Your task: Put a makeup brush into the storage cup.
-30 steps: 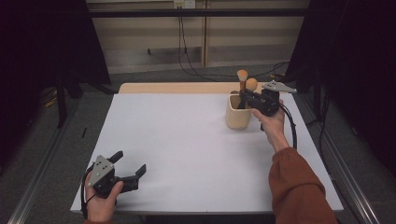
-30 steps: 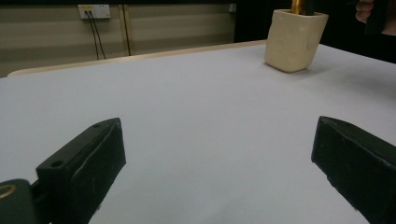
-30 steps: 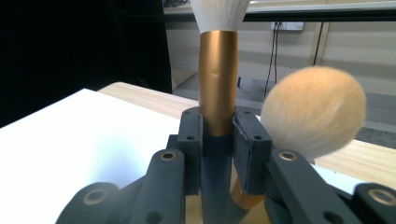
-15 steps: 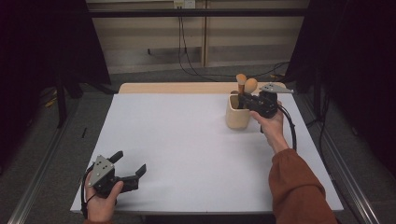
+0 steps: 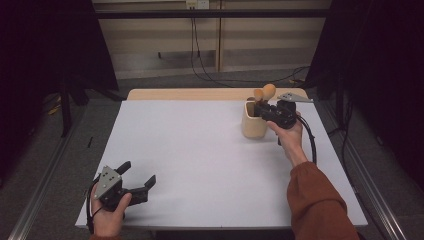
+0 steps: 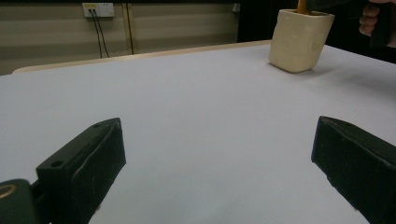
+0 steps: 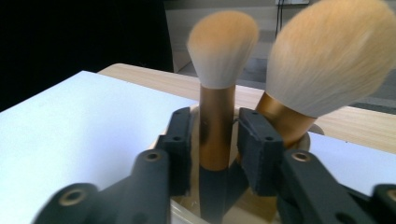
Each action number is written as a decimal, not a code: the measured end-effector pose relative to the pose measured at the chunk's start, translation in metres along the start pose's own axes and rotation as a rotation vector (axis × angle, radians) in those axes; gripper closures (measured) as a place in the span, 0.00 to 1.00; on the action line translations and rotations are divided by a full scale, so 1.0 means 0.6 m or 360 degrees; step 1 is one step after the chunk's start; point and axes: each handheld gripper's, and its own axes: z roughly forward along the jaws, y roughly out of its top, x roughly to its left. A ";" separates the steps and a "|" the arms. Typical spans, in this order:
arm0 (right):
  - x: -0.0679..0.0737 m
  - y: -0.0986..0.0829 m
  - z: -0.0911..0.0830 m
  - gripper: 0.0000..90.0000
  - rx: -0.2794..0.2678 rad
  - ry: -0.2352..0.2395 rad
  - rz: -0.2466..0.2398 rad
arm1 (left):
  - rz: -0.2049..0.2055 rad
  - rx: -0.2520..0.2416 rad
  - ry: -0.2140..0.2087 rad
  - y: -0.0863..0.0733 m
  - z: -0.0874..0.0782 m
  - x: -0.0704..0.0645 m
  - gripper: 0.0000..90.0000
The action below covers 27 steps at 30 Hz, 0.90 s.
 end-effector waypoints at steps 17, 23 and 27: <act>0.010 -0.001 -0.015 0.07 -0.0008 0.0008 0.0025 | -0.0006 0.0015 0.0002 0.000 0.007 0.003 0.03; 0.010 -0.011 -0.023 0.02 -0.0008 -0.0005 0.0012 | -0.0009 0.0010 -0.0004 0.001 0.008 0.002 0.03; 0.014 -0.013 -0.030 0.02 -0.0023 -0.0027 0.0000 | 0.0004 0.0012 -0.0015 0.001 0.009 0.001 0.03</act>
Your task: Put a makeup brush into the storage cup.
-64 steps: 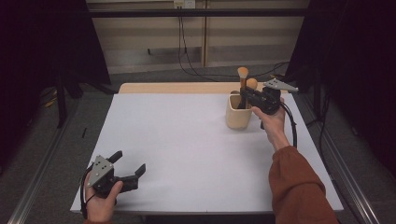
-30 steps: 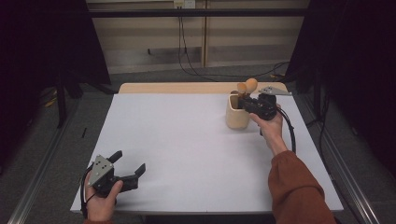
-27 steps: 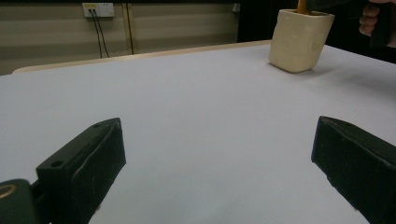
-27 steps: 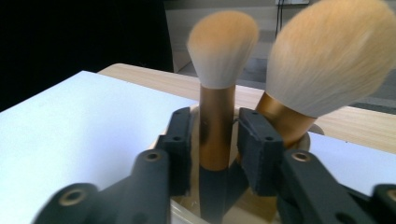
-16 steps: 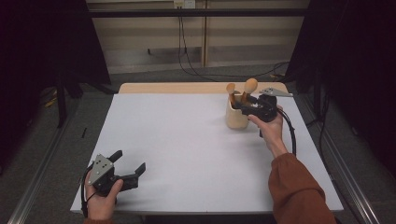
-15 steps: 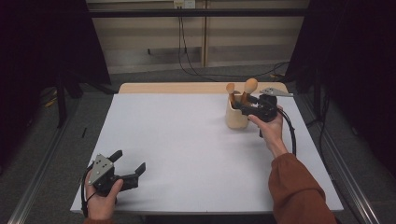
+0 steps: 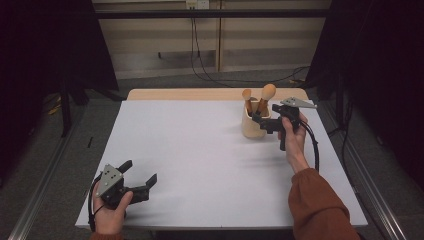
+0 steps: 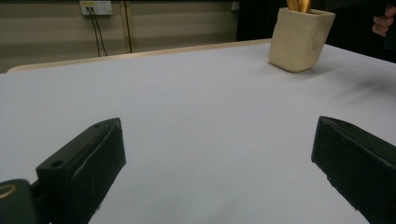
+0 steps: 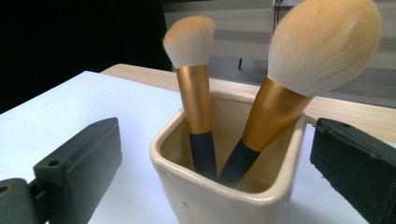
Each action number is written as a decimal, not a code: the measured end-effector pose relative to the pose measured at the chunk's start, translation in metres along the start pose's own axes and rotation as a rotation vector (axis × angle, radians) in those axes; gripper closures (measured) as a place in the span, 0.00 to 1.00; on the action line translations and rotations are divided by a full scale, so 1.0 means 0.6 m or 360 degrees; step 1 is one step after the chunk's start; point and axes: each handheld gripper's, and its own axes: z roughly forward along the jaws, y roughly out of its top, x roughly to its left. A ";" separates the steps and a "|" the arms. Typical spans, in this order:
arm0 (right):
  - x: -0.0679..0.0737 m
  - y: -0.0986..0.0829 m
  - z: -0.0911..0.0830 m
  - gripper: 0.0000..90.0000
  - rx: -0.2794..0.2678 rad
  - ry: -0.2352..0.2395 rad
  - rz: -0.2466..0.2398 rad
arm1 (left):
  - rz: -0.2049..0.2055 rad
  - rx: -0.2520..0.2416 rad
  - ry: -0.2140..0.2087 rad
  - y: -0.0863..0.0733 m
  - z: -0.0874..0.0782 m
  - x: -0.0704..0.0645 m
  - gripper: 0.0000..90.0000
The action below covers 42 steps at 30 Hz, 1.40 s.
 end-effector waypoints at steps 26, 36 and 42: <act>0.006 -0.048 -0.069 0.00 -0.0056 -0.0108 -0.0056 | -0.0005 -0.0042 0.0017 0.002 -0.009 -0.003 0.03; 0.009 -0.064 -0.103 0.01 -0.0030 -0.0134 -0.0072 | -0.0006 -0.0043 0.0019 0.002 -0.010 -0.003 0.03; 0.014 -0.074 -0.125 0.00 -0.0040 -0.0140 -0.0107 | -0.0006 -0.0044 0.0020 0.001 -0.010 -0.004 0.03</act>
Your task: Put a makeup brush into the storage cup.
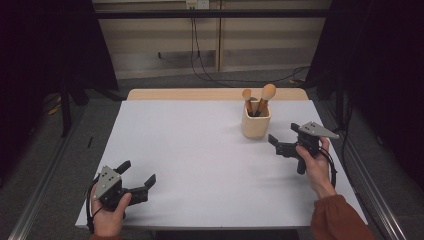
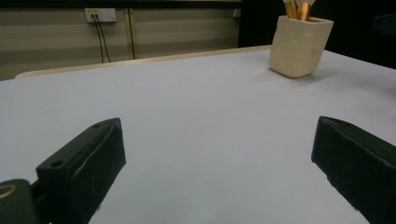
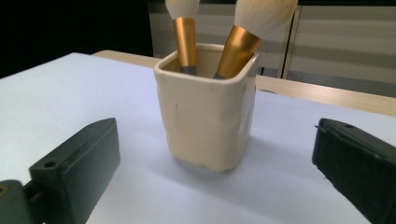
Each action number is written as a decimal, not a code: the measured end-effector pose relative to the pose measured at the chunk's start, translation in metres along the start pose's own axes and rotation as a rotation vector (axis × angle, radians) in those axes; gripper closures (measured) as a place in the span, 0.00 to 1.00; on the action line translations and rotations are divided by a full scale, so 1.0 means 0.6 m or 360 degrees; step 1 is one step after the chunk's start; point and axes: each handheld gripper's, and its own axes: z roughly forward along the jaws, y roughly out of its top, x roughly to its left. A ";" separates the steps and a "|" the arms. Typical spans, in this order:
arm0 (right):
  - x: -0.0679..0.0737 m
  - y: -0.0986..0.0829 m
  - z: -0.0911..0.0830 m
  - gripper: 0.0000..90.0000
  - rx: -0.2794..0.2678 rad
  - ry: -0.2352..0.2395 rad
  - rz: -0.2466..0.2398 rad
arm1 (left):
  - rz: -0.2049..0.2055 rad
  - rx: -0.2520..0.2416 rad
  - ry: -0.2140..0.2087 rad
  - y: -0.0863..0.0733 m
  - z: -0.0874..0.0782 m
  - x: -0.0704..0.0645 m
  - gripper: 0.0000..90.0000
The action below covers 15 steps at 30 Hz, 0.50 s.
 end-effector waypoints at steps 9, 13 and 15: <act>0.000 -0.016 -0.035 0.01 -0.0010 -0.0020 -0.0015 | 0.0007 0.0006 -0.0001 0.000 0.000 -0.002 0.03; -0.001 -0.028 -0.053 0.01 -0.0017 -0.0041 -0.0009 | 0.0010 0.0006 -0.0007 0.000 0.000 -0.003 0.03; -0.001 -0.032 -0.060 0.01 -0.0012 -0.0048 -0.0013 | 0.0007 0.0002 -0.0004 0.001 -0.001 -0.003 0.03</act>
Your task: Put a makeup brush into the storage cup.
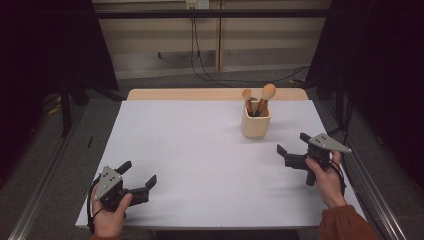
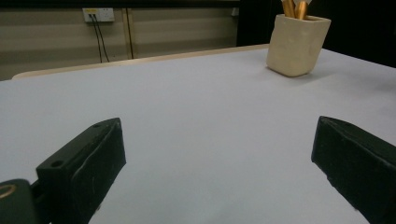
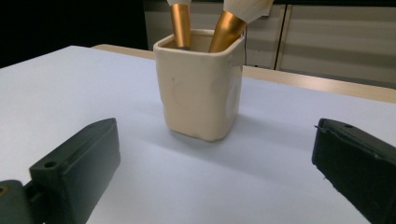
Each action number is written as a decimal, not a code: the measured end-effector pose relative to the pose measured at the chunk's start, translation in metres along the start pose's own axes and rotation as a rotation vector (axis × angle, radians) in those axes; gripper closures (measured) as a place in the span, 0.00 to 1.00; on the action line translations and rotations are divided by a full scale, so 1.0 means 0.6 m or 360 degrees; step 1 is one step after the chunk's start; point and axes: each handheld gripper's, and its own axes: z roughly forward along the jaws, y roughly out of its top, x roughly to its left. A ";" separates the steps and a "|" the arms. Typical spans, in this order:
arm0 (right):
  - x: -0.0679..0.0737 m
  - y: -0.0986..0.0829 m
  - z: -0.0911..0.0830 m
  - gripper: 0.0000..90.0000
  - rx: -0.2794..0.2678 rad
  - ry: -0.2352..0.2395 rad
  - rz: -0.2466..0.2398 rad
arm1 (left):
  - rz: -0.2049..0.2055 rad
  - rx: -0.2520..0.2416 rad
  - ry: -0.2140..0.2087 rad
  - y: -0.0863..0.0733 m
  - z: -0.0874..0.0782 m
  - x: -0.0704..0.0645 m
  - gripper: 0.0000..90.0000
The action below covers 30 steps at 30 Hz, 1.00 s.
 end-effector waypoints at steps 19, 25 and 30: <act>0.005 -0.040 -0.075 0.01 -0.0025 -0.0036 -0.0008 | -0.0003 -0.0006 -0.0017 0.000 -0.002 -0.005 0.03; 0.007 -0.055 -0.087 0.00 0.0006 -0.0024 -0.0031 | 0.0000 -0.0003 -0.0013 0.000 -0.005 -0.004 0.03; 0.007 -0.060 -0.099 0.01 -0.0001 -0.0025 -0.0050 | 0.0000 0.0002 0.0000 -0.001 -0.007 -0.003 0.03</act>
